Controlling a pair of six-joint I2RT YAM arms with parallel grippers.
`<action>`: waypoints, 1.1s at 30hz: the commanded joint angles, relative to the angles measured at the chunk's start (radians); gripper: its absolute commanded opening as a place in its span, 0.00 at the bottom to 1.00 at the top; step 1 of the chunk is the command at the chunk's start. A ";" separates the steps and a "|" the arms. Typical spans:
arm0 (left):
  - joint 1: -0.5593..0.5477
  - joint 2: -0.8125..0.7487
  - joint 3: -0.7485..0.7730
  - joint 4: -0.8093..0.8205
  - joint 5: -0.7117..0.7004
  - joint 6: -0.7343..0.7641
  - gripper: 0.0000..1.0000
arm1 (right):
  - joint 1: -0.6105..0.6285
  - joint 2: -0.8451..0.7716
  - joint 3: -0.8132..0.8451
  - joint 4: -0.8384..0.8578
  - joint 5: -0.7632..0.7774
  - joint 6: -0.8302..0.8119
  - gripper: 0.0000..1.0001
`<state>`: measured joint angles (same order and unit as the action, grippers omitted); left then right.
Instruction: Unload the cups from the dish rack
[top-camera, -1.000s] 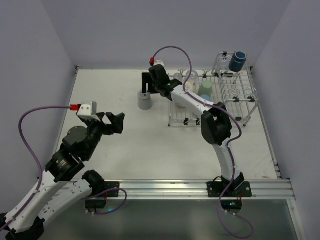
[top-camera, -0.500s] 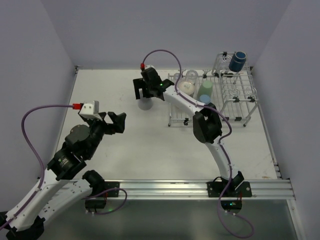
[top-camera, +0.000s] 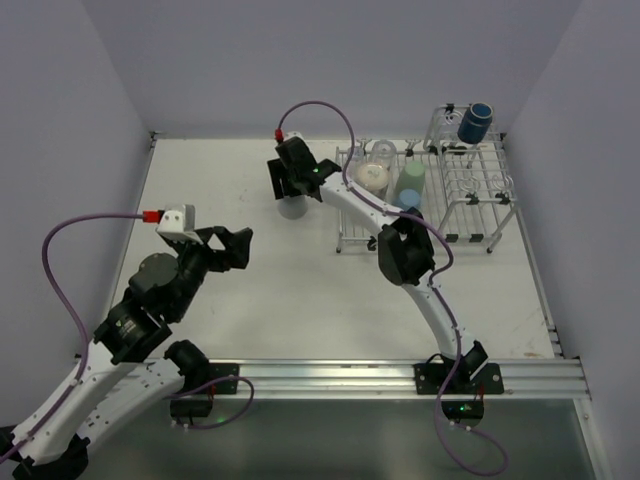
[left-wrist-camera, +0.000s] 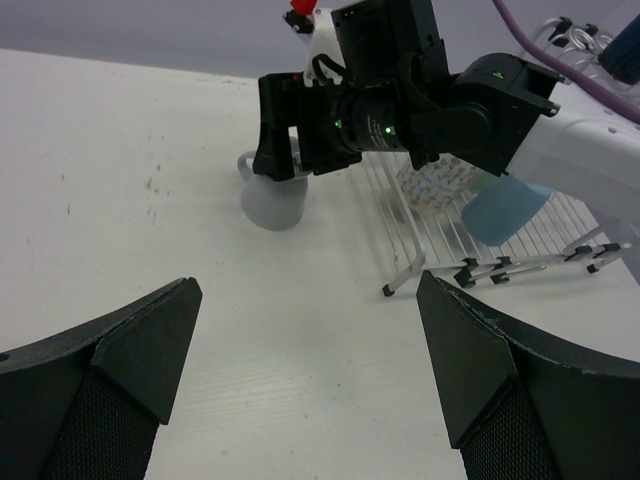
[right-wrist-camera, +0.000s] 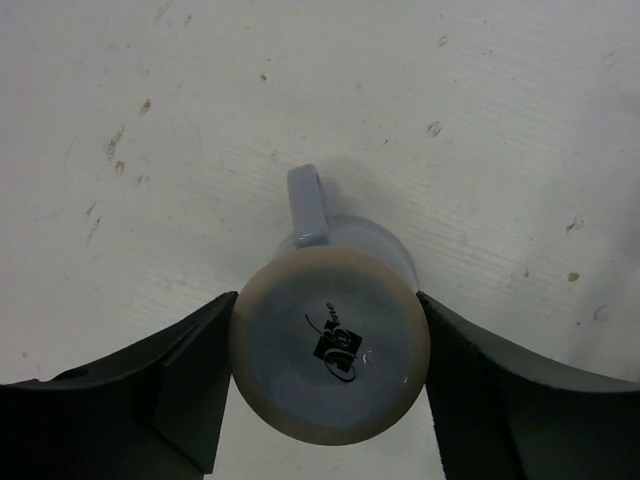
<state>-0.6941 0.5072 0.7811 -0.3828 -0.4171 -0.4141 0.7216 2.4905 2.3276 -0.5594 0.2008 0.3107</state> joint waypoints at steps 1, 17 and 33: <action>0.005 -0.004 -0.025 0.016 0.011 -0.045 1.00 | 0.009 -0.001 0.026 0.022 0.029 -0.018 0.66; 0.005 0.157 0.017 0.176 0.142 -0.117 0.97 | -0.001 -0.657 -0.574 0.548 -0.184 0.235 0.21; 0.004 0.324 0.231 0.300 0.386 -0.190 0.79 | -0.189 -1.311 -1.318 1.042 -0.589 0.593 0.23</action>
<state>-0.6941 0.8162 0.9539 -0.1196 -0.0971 -0.5732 0.5446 1.2354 1.0481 0.3119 -0.2581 0.7879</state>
